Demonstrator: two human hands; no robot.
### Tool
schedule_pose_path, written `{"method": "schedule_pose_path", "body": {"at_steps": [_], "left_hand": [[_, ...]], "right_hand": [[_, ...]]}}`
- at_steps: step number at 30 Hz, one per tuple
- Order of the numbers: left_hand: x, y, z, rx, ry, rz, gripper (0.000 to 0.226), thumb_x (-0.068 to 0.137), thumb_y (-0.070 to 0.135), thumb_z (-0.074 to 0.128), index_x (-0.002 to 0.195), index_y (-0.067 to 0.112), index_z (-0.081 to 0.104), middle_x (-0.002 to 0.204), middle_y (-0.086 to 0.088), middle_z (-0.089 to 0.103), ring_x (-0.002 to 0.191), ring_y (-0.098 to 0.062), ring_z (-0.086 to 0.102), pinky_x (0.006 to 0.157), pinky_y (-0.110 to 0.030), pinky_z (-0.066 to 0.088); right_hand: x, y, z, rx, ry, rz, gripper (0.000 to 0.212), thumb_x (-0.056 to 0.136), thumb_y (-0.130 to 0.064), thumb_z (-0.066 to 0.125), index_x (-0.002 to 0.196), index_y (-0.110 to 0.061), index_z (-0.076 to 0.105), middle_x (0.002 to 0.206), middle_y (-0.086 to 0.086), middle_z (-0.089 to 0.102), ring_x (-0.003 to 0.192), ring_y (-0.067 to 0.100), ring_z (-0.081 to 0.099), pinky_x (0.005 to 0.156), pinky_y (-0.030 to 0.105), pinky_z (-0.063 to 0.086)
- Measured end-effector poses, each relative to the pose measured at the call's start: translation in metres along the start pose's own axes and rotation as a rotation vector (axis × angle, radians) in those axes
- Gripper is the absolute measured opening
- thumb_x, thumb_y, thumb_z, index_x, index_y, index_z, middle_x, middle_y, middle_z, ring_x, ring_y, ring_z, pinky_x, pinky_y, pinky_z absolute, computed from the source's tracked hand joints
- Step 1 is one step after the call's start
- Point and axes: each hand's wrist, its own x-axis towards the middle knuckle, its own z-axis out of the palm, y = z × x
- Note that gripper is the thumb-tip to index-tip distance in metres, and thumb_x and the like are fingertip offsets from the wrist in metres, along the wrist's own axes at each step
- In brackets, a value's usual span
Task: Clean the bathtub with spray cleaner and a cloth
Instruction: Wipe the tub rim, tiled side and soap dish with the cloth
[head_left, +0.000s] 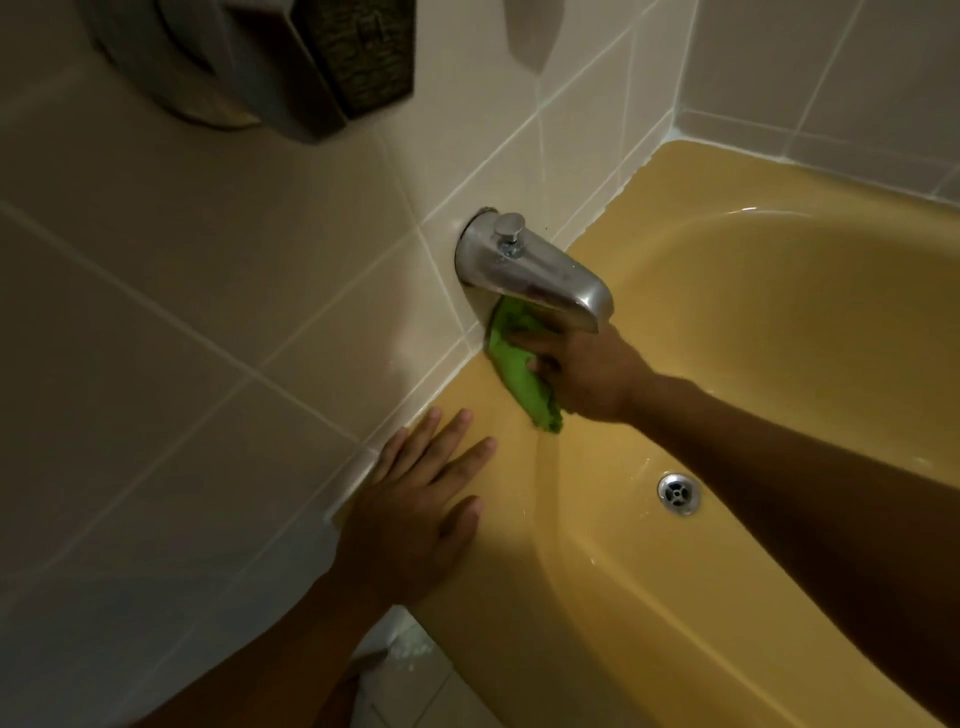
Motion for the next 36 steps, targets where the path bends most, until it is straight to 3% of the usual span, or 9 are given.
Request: {"method": "schedule_pose_path", "body": {"at_steps": [5, 7, 11, 14, 16, 19, 22, 29, 36], "left_hand": [[-0.002, 0.000, 0.004, -0.025, 0.046, -0.020, 0.059, 0.099, 0.045, 0.045, 0.157, 0.035, 0.039, 0.170, 0.007, 0.023, 0.159, -0.019, 0.015, 0.123, -0.054, 0.025], [-0.003, 0.000, 0.005, -0.039, 0.067, -0.033, 0.058, 0.099, 0.045, 0.047, 0.156, 0.035, 0.042, 0.169, 0.007, 0.025, 0.158, -0.018, 0.016, 0.123, -0.053, 0.026], [-0.009, -0.001, 0.007, -0.070, 0.096, -0.056, 0.056, 0.100, 0.046, 0.046, 0.155, 0.036, 0.043, 0.168, 0.009, 0.027, 0.158, -0.015, 0.018, 0.124, -0.051, 0.026], [-0.010, -0.003, 0.007, -0.062, 0.103, -0.060, 0.055, 0.102, 0.048, 0.043, 0.155, 0.036, 0.043, 0.168, 0.010, 0.027, 0.158, -0.013, 0.017, 0.125, -0.048, 0.025], [-0.011, -0.003, 0.008, -0.062, 0.121, -0.063, 0.053, 0.102, 0.048, 0.043, 0.154, 0.035, 0.045, 0.167, 0.009, 0.029, 0.157, -0.013, 0.019, 0.124, -0.047, 0.026], [-0.013, -0.003, 0.010, -0.075, 0.168, -0.088, 0.051, 0.102, 0.044, 0.046, 0.151, 0.032, 0.051, 0.166, 0.008, 0.034, 0.156, -0.014, 0.022, 0.123, -0.046, 0.029], [-0.016, -0.002, 0.012, -0.098, 0.237, -0.130, 0.049, 0.101, 0.040, 0.048, 0.147, 0.027, 0.056, 0.162, 0.004, 0.040, 0.155, -0.016, 0.026, 0.120, -0.045, 0.034], [-0.018, -0.003, 0.021, -0.115, 0.337, -0.164, 0.043, 0.099, 0.031, 0.059, 0.138, 0.015, 0.066, 0.157, -0.003, 0.048, 0.151, -0.020, 0.036, 0.114, -0.046, 0.041], [-0.024, 0.003, 0.019, -0.121, 0.341, -0.228, 0.047, 0.101, 0.033, 0.055, 0.145, 0.018, 0.059, 0.160, -0.002, 0.045, 0.152, -0.018, 0.035, 0.117, -0.044, 0.038]], "right_hand": [[-0.010, -0.022, 0.003, -0.082, -0.034, -0.035, 0.046, 0.105, -0.042, 0.039, 0.150, -0.037, 0.048, 0.165, 0.004, 0.030, 0.154, 0.030, 0.020, 0.122, 0.053, 0.019], [-0.004, -0.019, -0.002, -0.076, -0.050, 0.028, 0.046, 0.105, -0.046, 0.039, 0.150, -0.044, 0.043, 0.167, -0.003, 0.025, 0.154, 0.026, 0.021, 0.122, 0.054, 0.018], [0.007, -0.015, 0.002, -0.046, 0.003, 0.190, 0.066, 0.091, -0.062, 0.012, 0.149, -0.048, 0.040, 0.161, -0.006, 0.038, 0.150, 0.023, 0.030, 0.122, 0.058, 0.017], [0.011, -0.023, 0.006, 0.022, 0.080, 0.283, 0.059, 0.094, -0.055, 0.020, 0.145, -0.045, 0.048, 0.154, -0.004, 0.048, 0.145, 0.024, 0.037, 0.121, 0.058, 0.019], [0.011, -0.032, 0.008, 0.017, 0.114, 0.288, 0.054, 0.097, -0.050, 0.024, 0.145, -0.044, 0.049, 0.155, -0.003, 0.045, 0.144, 0.026, 0.037, 0.120, 0.058, 0.017], [0.010, -0.040, 0.012, -0.001, 0.089, 0.298, 0.044, 0.106, -0.041, 0.033, 0.149, -0.040, 0.046, 0.164, -0.001, 0.030, 0.150, 0.028, 0.026, 0.121, 0.056, 0.009], [0.003, -0.046, 0.018, 0.015, 0.079, 0.233, 0.044, 0.106, -0.038, 0.039, 0.149, -0.039, 0.047, 0.166, 0.002, 0.027, 0.154, 0.026, 0.016, 0.123, 0.055, 0.005], [-0.030, -0.086, 0.033, 0.004, -0.030, 0.086, 0.047, 0.107, -0.037, 0.042, 0.153, -0.038, 0.041, 0.168, -0.001, 0.022, 0.157, 0.022, 0.009, 0.125, 0.051, 0.010], [-0.019, -0.082, 0.026, -0.054, -0.098, 0.159, 0.047, 0.108, -0.048, 0.031, 0.155, -0.047, 0.029, 0.170, -0.008, 0.013, 0.157, 0.017, 0.005, 0.125, 0.056, 0.000]]}}
